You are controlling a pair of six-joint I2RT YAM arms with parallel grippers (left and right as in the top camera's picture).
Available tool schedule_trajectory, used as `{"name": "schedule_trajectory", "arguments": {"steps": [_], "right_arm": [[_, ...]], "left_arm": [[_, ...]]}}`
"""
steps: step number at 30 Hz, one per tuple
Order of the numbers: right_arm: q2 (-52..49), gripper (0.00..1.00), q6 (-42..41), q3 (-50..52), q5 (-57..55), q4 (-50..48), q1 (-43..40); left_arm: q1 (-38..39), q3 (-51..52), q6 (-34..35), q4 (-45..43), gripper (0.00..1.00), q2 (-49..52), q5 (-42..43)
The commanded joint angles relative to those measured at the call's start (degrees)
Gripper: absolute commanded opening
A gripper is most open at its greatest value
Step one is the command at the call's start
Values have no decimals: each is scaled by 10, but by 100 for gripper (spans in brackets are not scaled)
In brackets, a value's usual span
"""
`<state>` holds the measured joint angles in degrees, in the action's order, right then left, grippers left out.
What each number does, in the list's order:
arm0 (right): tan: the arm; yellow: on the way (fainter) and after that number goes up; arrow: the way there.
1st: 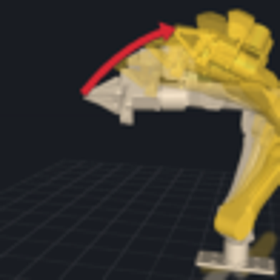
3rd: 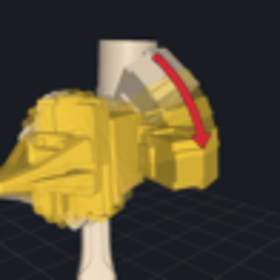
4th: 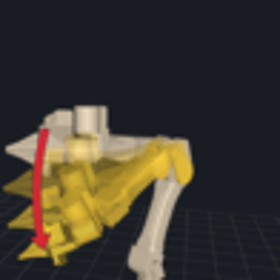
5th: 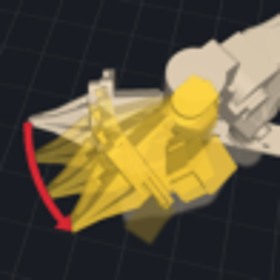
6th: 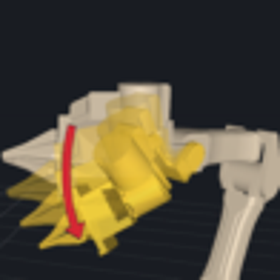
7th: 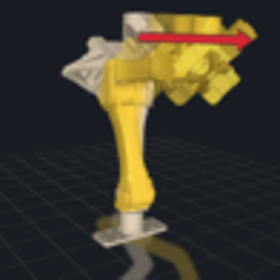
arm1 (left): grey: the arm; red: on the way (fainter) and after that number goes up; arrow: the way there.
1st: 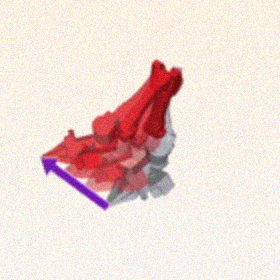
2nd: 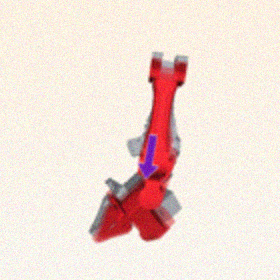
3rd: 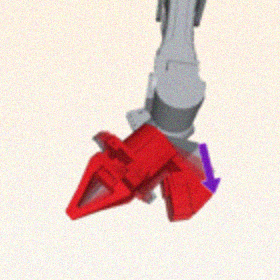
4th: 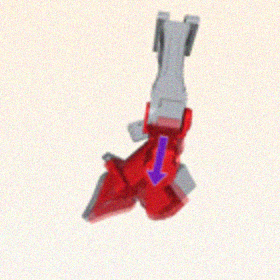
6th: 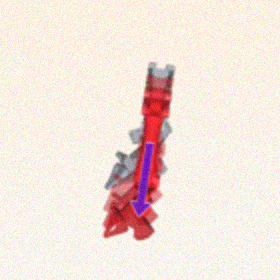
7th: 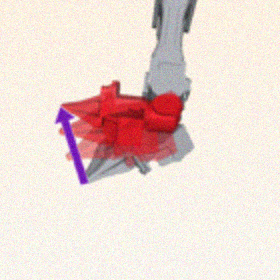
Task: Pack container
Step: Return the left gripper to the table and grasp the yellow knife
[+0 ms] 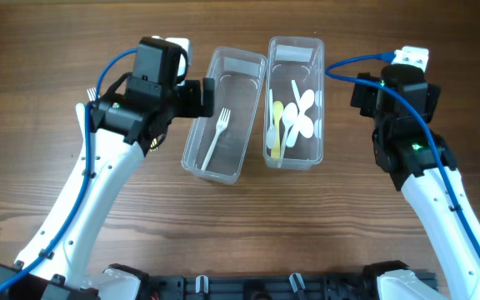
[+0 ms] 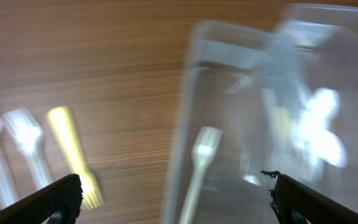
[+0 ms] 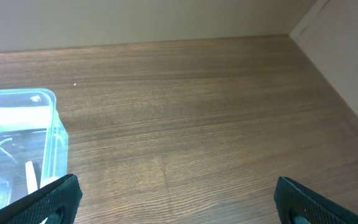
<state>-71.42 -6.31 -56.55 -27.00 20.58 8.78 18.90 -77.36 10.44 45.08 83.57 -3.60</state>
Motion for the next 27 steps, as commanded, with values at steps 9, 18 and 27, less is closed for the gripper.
{"name": "schedule_trajectory", "arguments": {"steps": [9, 18, 27], "right_arm": [[-4, 100, 3, -7, 3, -1, 0], [-4, 100, 3, -7, 3, -1, 0], [-4, 100, 3, -7, 3, -1, 0]], "left_arm": [[-201, 52, 144, 9, 98, 67, -11], [-202, 52, 141, -26, 92, 266, 19], [-202, 52, 141, -31, 50, 314, 99]]}}
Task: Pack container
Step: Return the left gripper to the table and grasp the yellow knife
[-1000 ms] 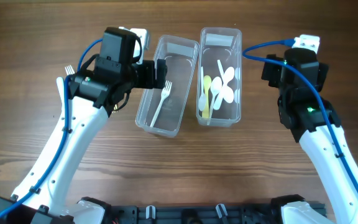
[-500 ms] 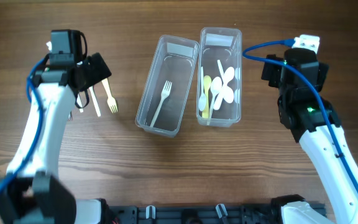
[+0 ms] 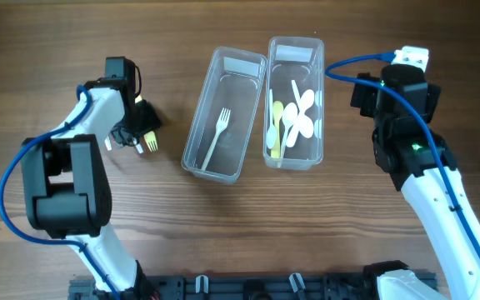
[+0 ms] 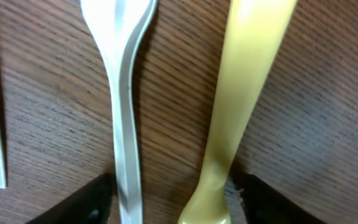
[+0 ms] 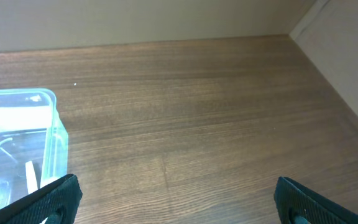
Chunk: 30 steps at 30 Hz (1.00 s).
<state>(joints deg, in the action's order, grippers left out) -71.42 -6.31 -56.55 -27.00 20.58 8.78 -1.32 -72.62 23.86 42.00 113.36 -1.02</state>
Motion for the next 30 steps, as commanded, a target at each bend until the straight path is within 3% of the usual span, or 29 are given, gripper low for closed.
{"name": "schedule_trajectory", "arguments": {"steps": [1, 2, 4, 14, 15, 16, 17, 18, 21, 24, 30], "right_arm": [[-4, 100, 3, -7, 3, -1, 0], [-4, 100, 3, -7, 3, -1, 0], [-4, 100, 3, -7, 3, -1, 0], [-4, 100, 3, -7, 3, -1, 0], [-4, 100, 3, -7, 3, -1, 0], [-4, 100, 3, -7, 3, -1, 0], [-4, 100, 3, -7, 3, -1, 0], [-4, 100, 3, -7, 3, -1, 0], [-4, 100, 3, -7, 3, -1, 0], [-4, 100, 3, -7, 3, -1, 0], [-4, 100, 3, -7, 3, -1, 0]], "left_arm": [[0, 4, 6, 4, 35, 16, 88], [0, 4, 6, 11, 12, 16, 102], [0, 4, 6, 19, 4, 16, 102], [0, 4, 6, 22, 6, -26, 96], [0, 4, 6, 23, 10, -34, 90], [0, 4, 6, 24, 31, -42, 83], [0, 4, 6, 27, 41, -50, 75], [0, 4, 6, 30, 45, -55, 69], [0, 4, 6, 39, 70, -59, 58], [0, 4, 6, 40, 74, -59, 59], [13, 4, -27, 19, 72, -59, 83]]}}
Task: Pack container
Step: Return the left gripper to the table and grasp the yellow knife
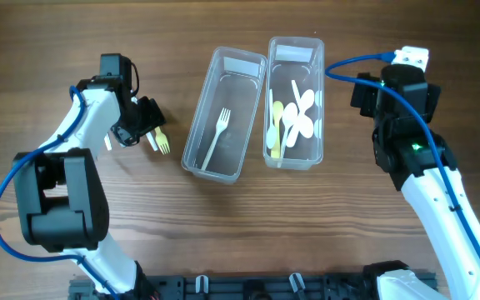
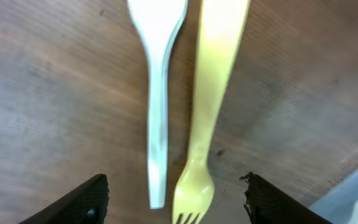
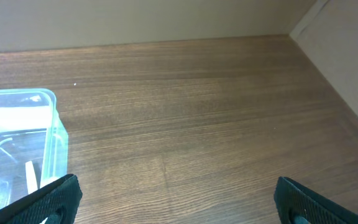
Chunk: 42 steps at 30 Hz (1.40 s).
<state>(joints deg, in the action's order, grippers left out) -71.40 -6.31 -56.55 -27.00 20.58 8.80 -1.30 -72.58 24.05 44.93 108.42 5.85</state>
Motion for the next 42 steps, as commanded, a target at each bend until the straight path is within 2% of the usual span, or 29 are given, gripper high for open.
{"name": "schedule_trajectory", "arguments": {"steps": [1, 8, 15, 22, 28, 42], "right_arm": [[-4, 100, 3, -7, 3, -1, 0], [-4, 100, 3, -7, 3, -1, 0], [-4, 100, 3, -7, 3, -1, 0], [-4, 100, 3, -7, 3, -1, 0], [-4, 100, 3, -7, 3, -1, 0], [-4, 100, 3, -7, 3, -1, 0]], "left_arm": [[20, 3, -32, -15, 71, -10, 14], [59, 3, -35, -26, 70, -7, 7], [59, 3, -11, -17, 70, -7, -30], [59, 4, -14, -21, 69, -7, -39], [59, 4, -44, -28, 68, 5, -42], [59, 4, -44, -34, 65, 43, -43]]}}
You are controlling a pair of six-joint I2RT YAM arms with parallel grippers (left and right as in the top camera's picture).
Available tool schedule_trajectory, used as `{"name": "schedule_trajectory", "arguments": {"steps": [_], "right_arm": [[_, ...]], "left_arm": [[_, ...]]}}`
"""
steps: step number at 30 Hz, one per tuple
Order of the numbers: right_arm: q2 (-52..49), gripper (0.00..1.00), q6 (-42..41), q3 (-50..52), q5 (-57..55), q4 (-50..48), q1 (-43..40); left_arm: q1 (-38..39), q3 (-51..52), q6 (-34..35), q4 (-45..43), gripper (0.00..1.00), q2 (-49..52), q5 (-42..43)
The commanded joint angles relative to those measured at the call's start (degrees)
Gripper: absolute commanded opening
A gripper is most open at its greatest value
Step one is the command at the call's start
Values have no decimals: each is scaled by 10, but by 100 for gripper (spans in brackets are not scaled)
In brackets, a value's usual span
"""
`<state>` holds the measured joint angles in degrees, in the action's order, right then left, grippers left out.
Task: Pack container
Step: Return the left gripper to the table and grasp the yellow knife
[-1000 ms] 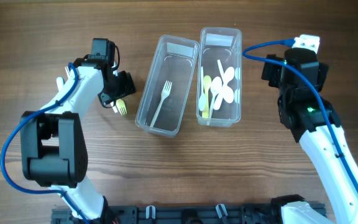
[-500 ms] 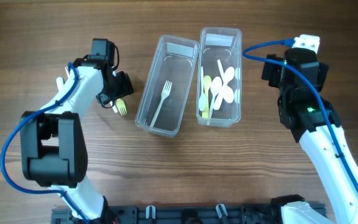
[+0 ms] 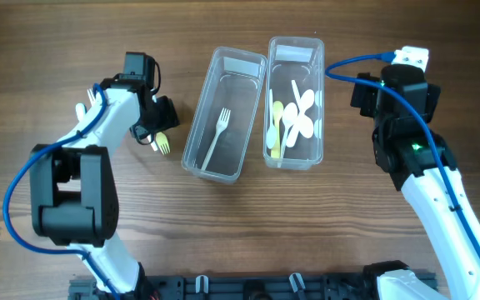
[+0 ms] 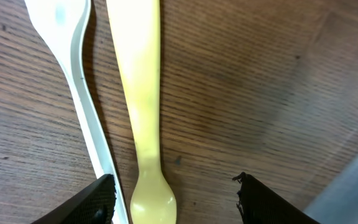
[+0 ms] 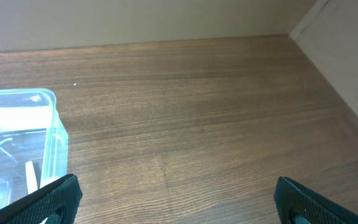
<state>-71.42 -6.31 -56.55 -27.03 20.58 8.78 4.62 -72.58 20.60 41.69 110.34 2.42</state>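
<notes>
A yellow plastic fork (image 4: 140, 93) lies on the wooden table, just left of the clear left container (image 3: 223, 114); its tines (image 3: 163, 144) show in the overhead view. My left gripper (image 4: 174, 194) is open low over the fork's handle, one finger (image 4: 98, 202) on each side. Against the handle's left side lies a white utensil (image 4: 73, 93). A single white fork (image 3: 217, 133) lies in the left container. The clear right container (image 3: 297, 100) holds white and yellow spoons. My right gripper (image 5: 176, 193) hangs open and empty over bare table, right of that container.
The left container's wall (image 4: 353, 180) is close on the right of my left gripper. A corner of the right container (image 5: 48, 130) shows at the left of the right wrist view. A wall and a side board border the table's far right.
My left gripper has come closer to the yellow fork and turned; the handle now fills the wrist view and the tines are out of it. The right arm has not moved.
My left gripper was open beside the left container, which held one white fork. Then it was low over the yellow fork and white utensil on the table, then higher above them, and now low over the yellow handle again. The right arm stayed still.
</notes>
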Motion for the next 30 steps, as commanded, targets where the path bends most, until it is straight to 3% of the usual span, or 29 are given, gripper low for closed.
{"name": "schedule_trajectory", "arguments": {"steps": [1, 19, 27, 30], "right_arm": [[-4, 100, 3, -7, 3, -1, 0], [-4, 100, 3, -7, 3, -1, 0], [-4, 100, 3, -7, 3, -1, 0], [-4, 100, 3, -7, 3, -1, 0]], "left_arm": [[0, 4, -9, -2, 65, 29, -8], [0, 4, -24, -7, 64, 35, -8], [0, 4, -23, 28, 54, 35, -6], [0, 4, -22, 21, 45, 35, -6]]}}
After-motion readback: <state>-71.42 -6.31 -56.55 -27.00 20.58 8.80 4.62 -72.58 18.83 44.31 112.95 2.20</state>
